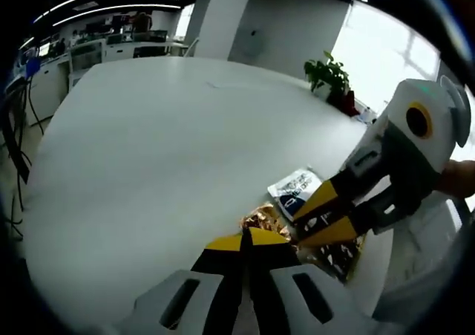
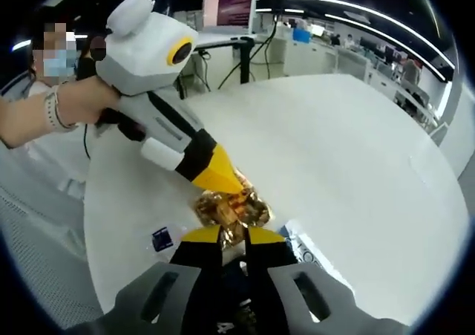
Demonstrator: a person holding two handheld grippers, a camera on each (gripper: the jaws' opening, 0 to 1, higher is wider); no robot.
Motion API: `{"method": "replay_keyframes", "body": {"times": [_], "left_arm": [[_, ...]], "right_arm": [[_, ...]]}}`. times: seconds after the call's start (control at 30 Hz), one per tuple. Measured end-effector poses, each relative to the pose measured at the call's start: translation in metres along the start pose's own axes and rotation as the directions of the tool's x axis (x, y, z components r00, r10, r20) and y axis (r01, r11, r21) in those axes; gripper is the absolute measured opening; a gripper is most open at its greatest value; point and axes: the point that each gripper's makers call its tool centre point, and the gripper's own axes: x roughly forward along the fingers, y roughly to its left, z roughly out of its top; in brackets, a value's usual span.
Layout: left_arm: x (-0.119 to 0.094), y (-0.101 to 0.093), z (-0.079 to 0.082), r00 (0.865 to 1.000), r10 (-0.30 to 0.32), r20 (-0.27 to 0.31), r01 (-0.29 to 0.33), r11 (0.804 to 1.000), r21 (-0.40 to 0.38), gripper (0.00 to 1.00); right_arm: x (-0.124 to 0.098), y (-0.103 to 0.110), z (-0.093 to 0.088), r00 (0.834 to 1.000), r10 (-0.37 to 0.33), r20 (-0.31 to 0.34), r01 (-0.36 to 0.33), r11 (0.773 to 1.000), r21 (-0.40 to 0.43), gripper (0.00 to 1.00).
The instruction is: Arrange the skincare products in the storage area until every visible bottle or jar stands upright without overlapping.
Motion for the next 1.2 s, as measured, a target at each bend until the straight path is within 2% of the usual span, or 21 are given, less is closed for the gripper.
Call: {"method": "replay_keyframes", "body": {"times": [0.23,0.37,0.67,0.9,0.97,1.2], "left_arm": [[0.004,-0.001,-0.001,1.000,-0.003,-0.011,0.003,1.000,0.008,0.00],[0.006,-0.002,0.001,1.000,-0.013,-0.016,0.013,1.000,0.022,0.00],[0.010,-0.001,-0.002,0.999,-0.004,-0.040,0.006,0.998,0.055,0.00],[0.011,-0.001,-0.001,0.999,-0.002,-0.035,0.004,0.998,0.065,0.00],[0.011,-0.001,0.000,1.000,-0.004,-0.030,0.006,0.998,0.065,0.00],[0.003,0.006,0.002,1.000,0.027,-0.011,-0.026,0.997,0.077,0.08]], "right_arm": [[0.012,-0.008,-0.004,1.000,-0.013,0.002,0.013,1.000,-0.021,0.13],[0.013,-0.004,-0.002,1.000,-0.021,0.002,0.021,0.999,-0.028,0.12],[0.014,-0.002,-0.007,1.000,-0.019,-0.012,0.019,1.000,-0.015,0.13],[0.014,0.000,-0.008,1.000,-0.021,-0.006,0.021,1.000,-0.002,0.13],[0.018,-0.009,-0.009,1.000,-0.013,-0.001,0.013,1.000,0.018,0.13],[0.017,-0.006,-0.009,1.000,-0.006,-0.003,0.006,1.000,0.025,0.13]]}}
